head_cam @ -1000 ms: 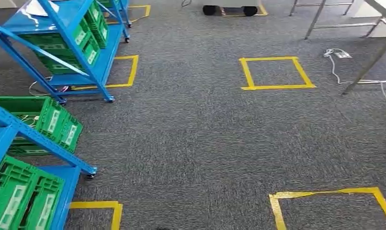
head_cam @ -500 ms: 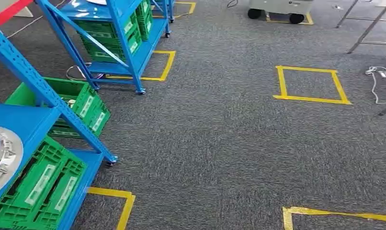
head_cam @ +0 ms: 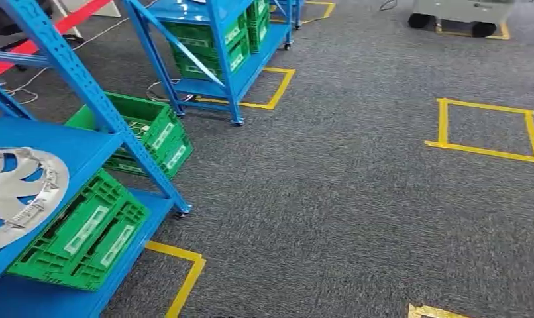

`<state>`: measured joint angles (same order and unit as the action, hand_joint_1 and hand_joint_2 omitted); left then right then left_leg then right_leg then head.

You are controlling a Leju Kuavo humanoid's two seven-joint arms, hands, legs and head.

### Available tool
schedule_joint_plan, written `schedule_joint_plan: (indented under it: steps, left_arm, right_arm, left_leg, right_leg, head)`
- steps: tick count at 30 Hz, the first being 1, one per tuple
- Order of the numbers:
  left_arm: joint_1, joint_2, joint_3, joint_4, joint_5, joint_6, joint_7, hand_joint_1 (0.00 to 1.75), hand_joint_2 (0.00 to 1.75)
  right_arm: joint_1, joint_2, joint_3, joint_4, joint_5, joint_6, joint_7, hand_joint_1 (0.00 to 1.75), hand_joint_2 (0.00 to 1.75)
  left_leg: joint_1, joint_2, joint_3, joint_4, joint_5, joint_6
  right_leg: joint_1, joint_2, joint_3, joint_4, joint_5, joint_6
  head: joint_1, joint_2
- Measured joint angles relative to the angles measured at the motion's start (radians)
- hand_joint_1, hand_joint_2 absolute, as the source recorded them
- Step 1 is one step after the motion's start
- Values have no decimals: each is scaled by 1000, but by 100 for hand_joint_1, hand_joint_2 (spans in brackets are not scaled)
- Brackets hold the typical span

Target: Take the parts from the cabinet and place them on the table.

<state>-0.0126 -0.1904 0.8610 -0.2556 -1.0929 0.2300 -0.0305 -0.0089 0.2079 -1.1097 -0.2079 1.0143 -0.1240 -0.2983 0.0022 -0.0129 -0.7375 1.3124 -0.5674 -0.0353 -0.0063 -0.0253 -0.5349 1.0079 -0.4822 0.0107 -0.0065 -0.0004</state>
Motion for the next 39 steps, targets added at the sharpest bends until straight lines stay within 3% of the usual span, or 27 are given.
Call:
schedule_joint_plan:
  steps: [1,3,4,5,6,9,10,11,12,14,15,16,17,19,20,21,25,26,27,29,30,31,32,34,35,36,39]
  left_arm:
    - [2,-1,0,1,-3,0,0,0,0]
    - [4,-1,0,1,-3,0,0,0,0]
    - [2,0,0,1,-4,0,0,0,0]
    - [-1,0,0,1,-4,0,0,0,0]
    - [-5,0,0,1,-4,-3,0,0,0]
    - [2,5,0,2,-6,-9,0,0,0]
    - [3,6,0,2,-6,-12,0,0,0]
    - [4,9,0,2,-5,-14,0,0,0]
    - [2,9,0,2,-5,-16,0,0,0]
    - [0,10,0,2,-5,-21,0,0,0]
    - [1,10,0,2,-5,-21,0,0,0]
    - [3,11,0,2,-5,-21,0,0,0]
    - [4,11,0,2,-5,-21,0,0,0]
    - [3,11,0,2,-5,-21,0,0,0]
    - [2,13,0,2,-5,-21,0,0,0]
    - [-1,16,0,2,-5,-21,0,0,0]
    - [8,17,0,2,-5,-21,0,0,0]
    - [10,18,0,2,-5,-22,0,0,0]
    - [7,18,0,2,-5,-24,0,0,0]
    - [1,17,0,2,-5,-25,0,0,0]
    - [1,16,0,2,-5,-25,0,0,0]
    - [3,15,0,2,-5,-26,0,0,0]
    - [6,15,0,2,-5,-26,0,0,0]
    - [7,16,1,2,-4,-25,0,0,0]
    - [6,16,1,2,-4,-24,0,0,0]
    - [2,16,2,2,-4,-24,0,0,0]
    - [3,16,6,2,-2,-24,0,0,0]
  right_arm:
    - [-2,0,0,0,0,0,0,0,0]
    - [-5,0,0,0,1,0,0,0,0]
    - [-6,0,0,0,2,0,0,0,0]
    - [-6,0,0,0,3,0,0,0,0]
    - [-5,0,0,0,4,-1,0,0,0]
    - [-10,0,0,0,10,-5,2,0,0]
    - [-10,0,0,0,11,-6,2,0,0]
    - [-11,0,0,0,13,-7,2,0,0]
    - [-11,1,0,0,15,-8,2,0,0]
    - [-9,2,1,0,19,-8,4,0,0]
    - [-8,2,1,0,19,-9,5,0,0]
    - [-8,2,1,0,19,-10,5,0,0]
    - [-8,2,0,0,19,-11,5,0,0]
    - [-9,2,0,0,19,-11,5,0,0]
    - [-10,2,0,0,19,-11,5,0,0]
    - [-11,8,1,1,20,-10,5,0,0]
    - [-10,10,0,1,23,-12,6,0,0]
    - [-11,10,0,1,24,-12,6,0,0]
    - [-11,10,0,1,24,-12,6,0,0]
    - [-7,10,0,1,24,-12,6,0,0]
    - [-6,9,0,1,25,-13,6,0,0]
    - [-7,9,0,1,25,-12,6,0,0]
    - [-8,9,0,1,26,-12,6,0,0]
    - [-10,9,0,1,28,-12,6,0,0]
    - [-10,10,0,1,31,-12,6,0,0]
    - [-10,9,0,1,32,-12,6,0,0]
    - [-10,9,0,1,35,-12,5,0,0]
  left_leg:
    - [0,1,14,-22,24,1]
    - [-1,13,96,-173,104,6]
    - [-3,44,147,-262,136,10]
    - [-11,87,175,-315,133,10]
    - [-10,73,174,-321,132,20]
    - [-12,45,170,-327,134,34]
    - [-4,35,175,-332,139,41]
    - [-2,28,176,-332,138,44]
    - [-1,19,174,-332,139,50]
    - [-1,-3,172,-332,139,53]
    - [-1,-14,173,-331,139,53]
    - [-1,-26,174,-331,140,53]
    - [1,-39,175,-330,140,52]
    - [6,-66,179,-328,139,43]
    - [5,-77,175,-326,139,34]
    - [2,-87,167,-316,139,29]
    - [10,-120,154,-325,152,8]
    - [3,-65,144,-299,128,5]
    - [0,-29,113,-233,87,3]
    - [1,-3,33,-66,12,1]
    - [1,1,3,-1,-6,2]
    - [1,2,-1,7,4,3]
    - [0,2,18,-27,36,6]
    - [-2,14,104,-185,117,12]
    - [-5,58,161,-288,147,18]
    - [-19,91,172,-316,128,20]
    - [-19,57,163,-318,132,38]
  right_leg:
    - [0,-11,0,0,0,0]
    - [0,-31,4,0,-2,1]
    - [0,-40,7,0,-4,4]
    - [10,-48,7,4,-9,12]
    - [11,-56,6,6,-11,15]
    - [11,-84,19,-3,-13,28]
    - [6,-71,12,7,-23,34]
    - [6,-27,-2,42,-48,39]
    - [4,0,-34,110,-87,41]
    - [3,20,-121,290,-161,45]
    - [3,22,-144,330,-165,46]
    - [3,22,-141,317,-143,46]
    - [1,23,-118,262,-102,46]
    - [-8,53,-29,70,-4,49]
    - [-17,111,-4,23,-11,55]
    - [-19,122,-3,6,-13,50]
    - [-15,79,1,9,-4,22]
    - [-14,67,1,8,-3,16]
    - [-12,55,0,8,-3,11]
    - [-6,22,-1,8,-5,6]
    - [-4,7,-1,8,-6,4]
    - [-2,-5,0,8,-6,4]
    - [-2,-16,1,8,-8,3]
    - [-2,-35,6,8,-10,4]
    - [-1,-44,10,8,-12,8]
    - [7,-52,9,11,-17,14]
    - [7,-78,19,-2,-16,27]
  head:
    - [0,0]
    - [0,0]
    - [-1,0]
    - [-1,0]
    - [-1,0]
    - [1,0]
    - [1,0]
    - [8,0]
    - [10,0]
    - [13,0]
    - [13,0]
    - [14,0]
    - [13,0]
    - [13,0]
    - [14,0]
    - [15,0]
    - [12,0]
    - [8,0]
    - [1,0]
    - [1,0]
    - [1,0]
    - [2,0]
    - [1,0]
    - [1,0]
    - [1,0]
    - [0,0]
    - [2,0]
